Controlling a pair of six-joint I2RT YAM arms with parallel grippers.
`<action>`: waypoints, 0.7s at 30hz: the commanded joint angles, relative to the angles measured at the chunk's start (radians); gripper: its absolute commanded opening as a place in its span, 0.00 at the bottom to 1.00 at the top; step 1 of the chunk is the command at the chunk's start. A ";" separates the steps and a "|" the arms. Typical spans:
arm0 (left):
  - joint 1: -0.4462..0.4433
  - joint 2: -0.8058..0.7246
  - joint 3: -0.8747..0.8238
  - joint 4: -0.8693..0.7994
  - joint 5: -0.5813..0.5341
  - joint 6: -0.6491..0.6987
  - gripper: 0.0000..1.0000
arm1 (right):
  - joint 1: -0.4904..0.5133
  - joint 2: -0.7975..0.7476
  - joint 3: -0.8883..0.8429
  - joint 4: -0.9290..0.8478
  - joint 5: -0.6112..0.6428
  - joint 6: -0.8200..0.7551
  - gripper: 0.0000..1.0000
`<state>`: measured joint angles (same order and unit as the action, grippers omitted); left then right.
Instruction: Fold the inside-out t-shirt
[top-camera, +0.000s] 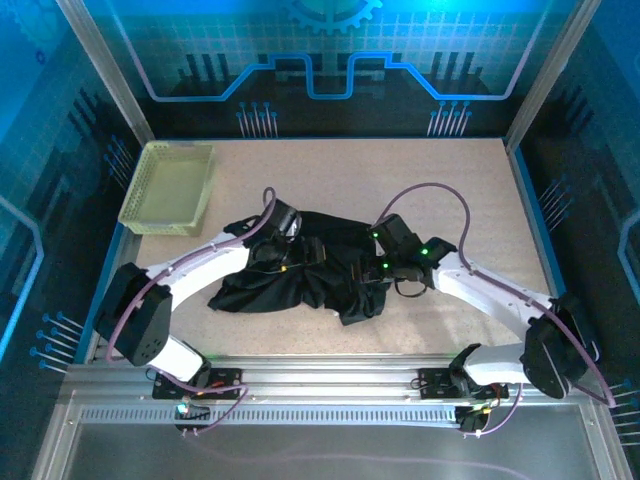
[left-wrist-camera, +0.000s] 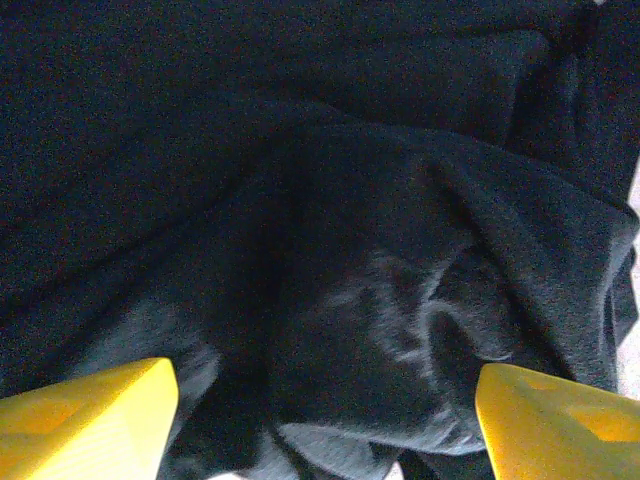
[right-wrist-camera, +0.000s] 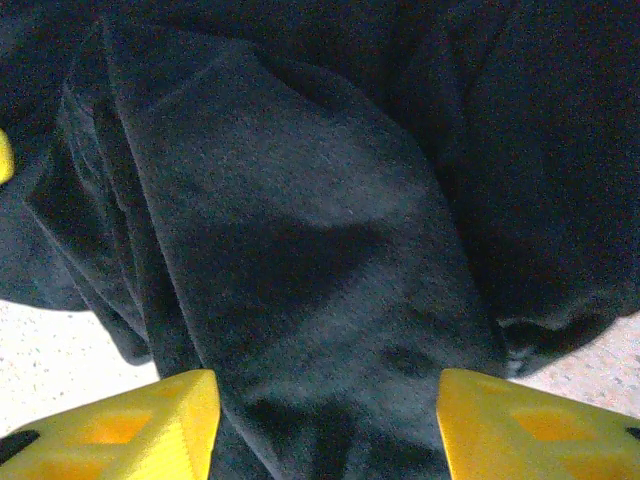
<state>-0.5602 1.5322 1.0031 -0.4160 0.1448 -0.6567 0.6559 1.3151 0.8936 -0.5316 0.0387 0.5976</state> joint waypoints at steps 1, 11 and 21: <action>-0.036 0.041 0.009 0.091 0.070 -0.020 0.76 | 0.029 0.055 0.006 0.082 -0.065 -0.006 0.59; -0.063 0.123 -0.020 0.141 0.076 -0.029 0.33 | 0.045 0.172 0.087 0.115 -0.020 -0.032 0.19; -0.066 -0.098 -0.190 0.174 -0.003 0.033 0.00 | -0.029 -0.006 0.058 0.104 -0.069 -0.110 0.01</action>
<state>-0.6205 1.5150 0.8631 -0.2604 0.1734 -0.6666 0.6685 1.4044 0.9611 -0.4435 0.0071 0.5289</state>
